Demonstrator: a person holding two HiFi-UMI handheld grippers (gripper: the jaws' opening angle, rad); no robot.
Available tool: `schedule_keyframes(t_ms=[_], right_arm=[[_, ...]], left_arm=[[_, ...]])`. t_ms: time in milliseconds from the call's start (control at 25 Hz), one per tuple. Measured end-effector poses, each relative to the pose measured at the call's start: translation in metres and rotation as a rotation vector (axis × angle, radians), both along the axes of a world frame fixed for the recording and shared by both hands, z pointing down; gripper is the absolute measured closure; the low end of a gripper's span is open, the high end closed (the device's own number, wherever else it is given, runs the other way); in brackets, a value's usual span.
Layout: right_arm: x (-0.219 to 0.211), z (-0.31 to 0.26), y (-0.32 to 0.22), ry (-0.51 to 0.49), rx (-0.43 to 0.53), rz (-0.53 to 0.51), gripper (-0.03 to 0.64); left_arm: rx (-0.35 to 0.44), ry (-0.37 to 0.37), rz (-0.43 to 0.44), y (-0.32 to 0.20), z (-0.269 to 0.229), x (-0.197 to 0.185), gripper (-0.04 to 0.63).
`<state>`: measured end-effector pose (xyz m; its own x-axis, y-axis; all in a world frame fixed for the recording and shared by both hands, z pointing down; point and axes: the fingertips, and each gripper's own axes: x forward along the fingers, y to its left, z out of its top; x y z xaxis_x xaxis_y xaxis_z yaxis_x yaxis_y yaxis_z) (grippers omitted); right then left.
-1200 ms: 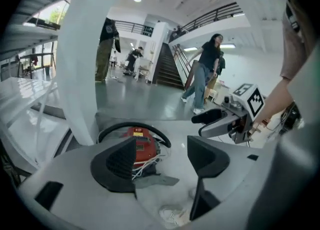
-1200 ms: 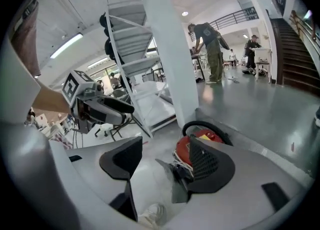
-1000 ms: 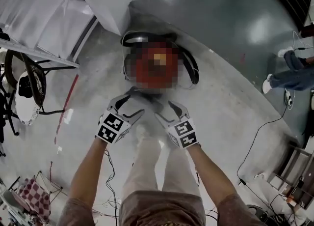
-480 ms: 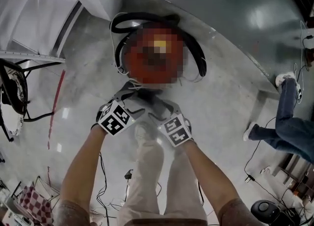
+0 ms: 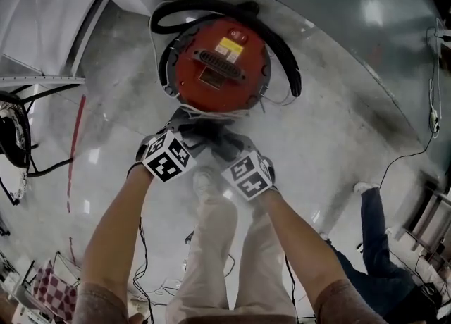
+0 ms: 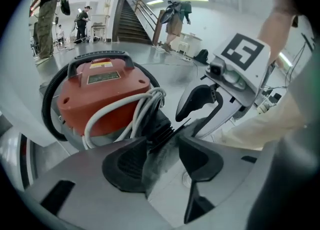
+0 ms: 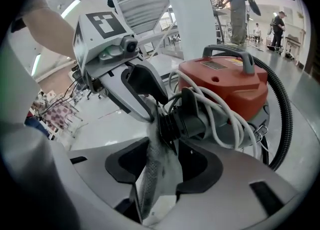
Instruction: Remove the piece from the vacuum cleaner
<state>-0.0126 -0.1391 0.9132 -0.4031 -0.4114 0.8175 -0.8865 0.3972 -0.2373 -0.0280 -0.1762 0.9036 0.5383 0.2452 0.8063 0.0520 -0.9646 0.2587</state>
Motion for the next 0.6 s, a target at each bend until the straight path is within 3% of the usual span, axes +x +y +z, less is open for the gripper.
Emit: schedule_keyframes(t_ms=[200,400,600], right_arm=[[-0.004,0.001,-0.001,-0.011,-0.014,-0.018,0.508],[-0.001,0.001,0.0,-0.002,-0.012,0.002,0.517],[-0.005,0.002,-0.001,0.01,-0.009,0.025,0.539]], left_arm=[[-0.02,0.002,0.018,0.002,0.002,-0.001,0.431],[-0.017,-0.008,0.018,0.005,0.002,-0.001,0.46],[-0.09,-0.019,-0.035,0.009,0.003,-0.012,0.48]])
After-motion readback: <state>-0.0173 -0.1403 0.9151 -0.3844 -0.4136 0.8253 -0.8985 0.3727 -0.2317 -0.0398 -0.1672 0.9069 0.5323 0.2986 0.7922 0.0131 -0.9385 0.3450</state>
